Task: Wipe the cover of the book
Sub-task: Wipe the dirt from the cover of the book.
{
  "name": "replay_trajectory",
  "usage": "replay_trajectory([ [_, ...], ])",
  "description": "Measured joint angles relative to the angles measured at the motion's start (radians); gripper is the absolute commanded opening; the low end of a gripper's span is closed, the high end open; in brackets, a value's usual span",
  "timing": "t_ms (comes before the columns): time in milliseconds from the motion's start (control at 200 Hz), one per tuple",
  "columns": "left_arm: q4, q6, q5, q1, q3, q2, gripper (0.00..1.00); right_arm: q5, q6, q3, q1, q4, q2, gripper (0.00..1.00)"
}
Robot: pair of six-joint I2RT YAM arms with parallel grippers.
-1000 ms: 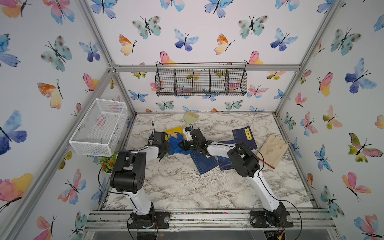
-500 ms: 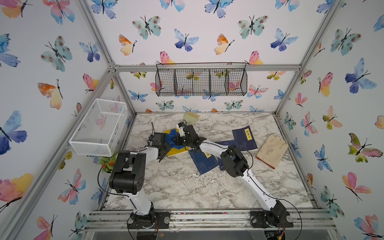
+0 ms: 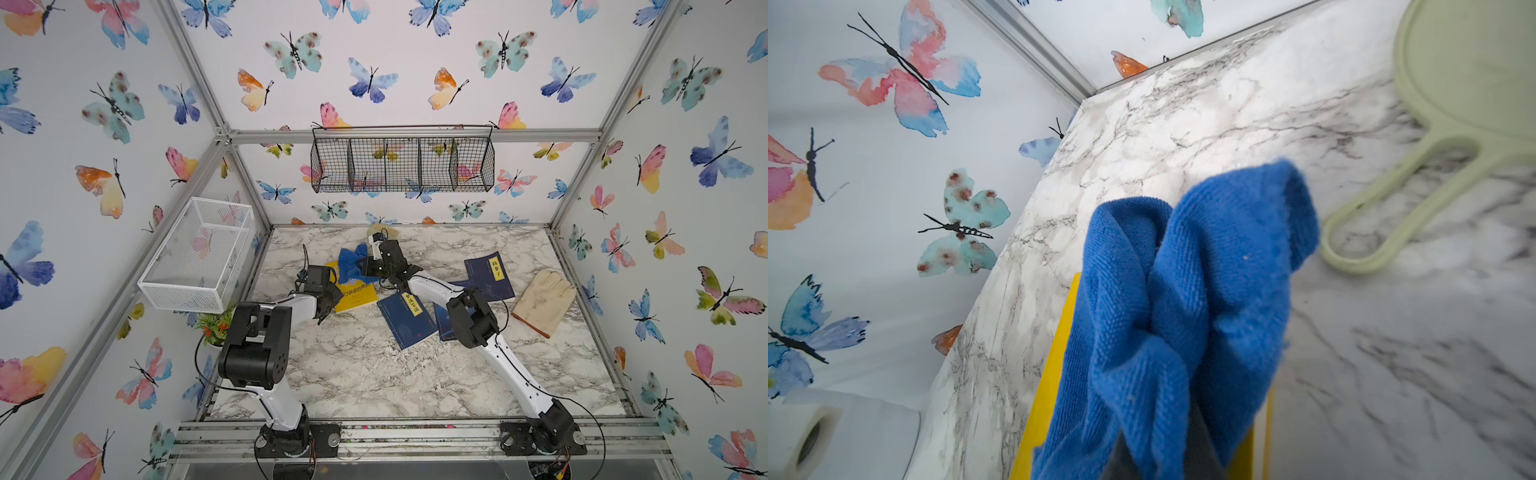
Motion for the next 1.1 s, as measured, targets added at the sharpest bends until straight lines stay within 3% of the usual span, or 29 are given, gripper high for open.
replay_trajectory([
  [310,-0.001,0.000,0.002,0.000,0.000,0.000,0.08,-0.044,-0.081,-0.370,0.019,0.045,-0.225,0.01],
  [460,0.012,0.000,0.003,0.001,-0.011,-0.005,0.08,-0.031,-0.148,-0.460,0.062,0.010,-0.296,0.01],
  [601,0.020,-0.003,0.005,0.001,-0.020,-0.010,0.08,-0.028,-0.178,-0.443,0.090,-0.015,-0.293,0.01],
  [826,0.043,-0.026,0.018,-0.001,-0.060,-0.038,0.08,-0.032,-0.198,-0.151,0.097,-0.092,-0.122,0.02],
  [971,0.047,-0.031,0.021,-0.002,-0.068,-0.043,0.08,-0.039,-0.173,-0.172,0.095,-0.062,-0.124,0.01],
  [1101,0.047,-0.031,0.021,-0.002,-0.070,-0.043,0.08,-0.057,-0.151,-0.305,0.094,0.003,-0.187,0.01],
])
